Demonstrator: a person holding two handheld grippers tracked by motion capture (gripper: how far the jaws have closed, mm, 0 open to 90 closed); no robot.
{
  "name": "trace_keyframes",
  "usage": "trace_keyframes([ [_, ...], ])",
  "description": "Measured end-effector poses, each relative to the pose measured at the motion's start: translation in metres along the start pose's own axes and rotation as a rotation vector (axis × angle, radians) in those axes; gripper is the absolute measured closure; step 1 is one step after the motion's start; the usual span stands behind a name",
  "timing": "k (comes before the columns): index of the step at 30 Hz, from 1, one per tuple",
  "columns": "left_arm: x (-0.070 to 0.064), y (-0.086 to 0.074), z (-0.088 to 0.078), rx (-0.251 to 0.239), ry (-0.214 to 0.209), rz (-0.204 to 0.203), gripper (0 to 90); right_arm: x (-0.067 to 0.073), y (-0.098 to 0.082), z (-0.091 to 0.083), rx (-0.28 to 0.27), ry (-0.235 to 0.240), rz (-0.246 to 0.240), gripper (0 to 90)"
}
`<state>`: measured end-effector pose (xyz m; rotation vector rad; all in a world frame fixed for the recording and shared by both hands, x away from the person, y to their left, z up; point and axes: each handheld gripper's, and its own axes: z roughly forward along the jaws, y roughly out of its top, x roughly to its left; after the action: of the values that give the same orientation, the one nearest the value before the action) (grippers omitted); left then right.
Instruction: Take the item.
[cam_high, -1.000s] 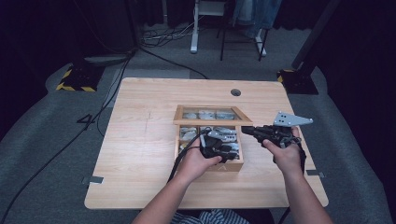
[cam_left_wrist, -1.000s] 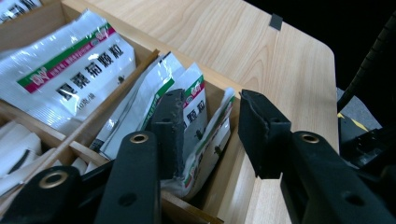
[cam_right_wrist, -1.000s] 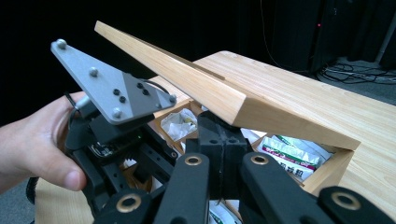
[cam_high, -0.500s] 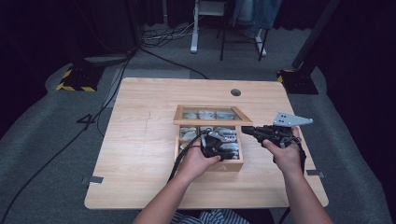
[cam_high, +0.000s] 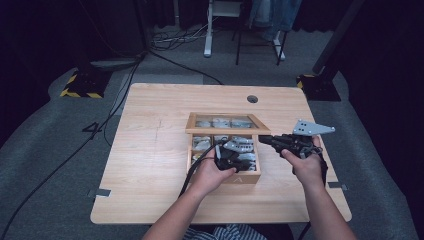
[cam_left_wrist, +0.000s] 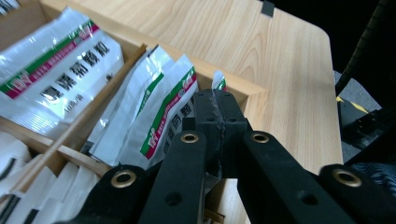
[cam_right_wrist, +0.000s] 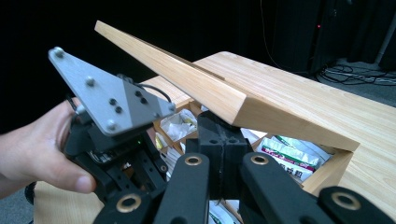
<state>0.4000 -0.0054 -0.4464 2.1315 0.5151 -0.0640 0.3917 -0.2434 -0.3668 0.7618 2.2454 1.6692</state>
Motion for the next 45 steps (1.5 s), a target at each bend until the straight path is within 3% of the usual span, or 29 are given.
trace_keyframes([
  [6,-0.005,0.005,-0.012,-0.057,0.010,0.015,89.8,0.000,0.000,0.000,0.002,-0.003,-0.002,90.0],
  [12,-0.015,0.014,-0.023,-0.072,0.024,0.056,89.7,0.000,0.000,0.000,-0.001,-0.003,-0.003,90.0],
  [21,-0.022,0.016,-0.030,-0.101,0.033,0.068,89.7,-0.002,0.001,-0.003,-0.008,-0.008,-0.002,90.0],
  [25,-0.028,0.018,-0.039,-0.140,0.024,0.078,89.7,-0.002,0.001,-0.003,-0.009,-0.008,-0.001,90.0],
  [30,-0.035,0.021,-0.052,-0.160,0.057,0.099,89.7,-0.002,0.001,-0.003,-0.008,-0.010,-0.001,90.0],
  [45,-0.045,0.013,-0.096,-0.197,0.072,0.090,89.7,-0.001,0.002,0.000,-0.006,-0.005,-0.001,90.0],
])
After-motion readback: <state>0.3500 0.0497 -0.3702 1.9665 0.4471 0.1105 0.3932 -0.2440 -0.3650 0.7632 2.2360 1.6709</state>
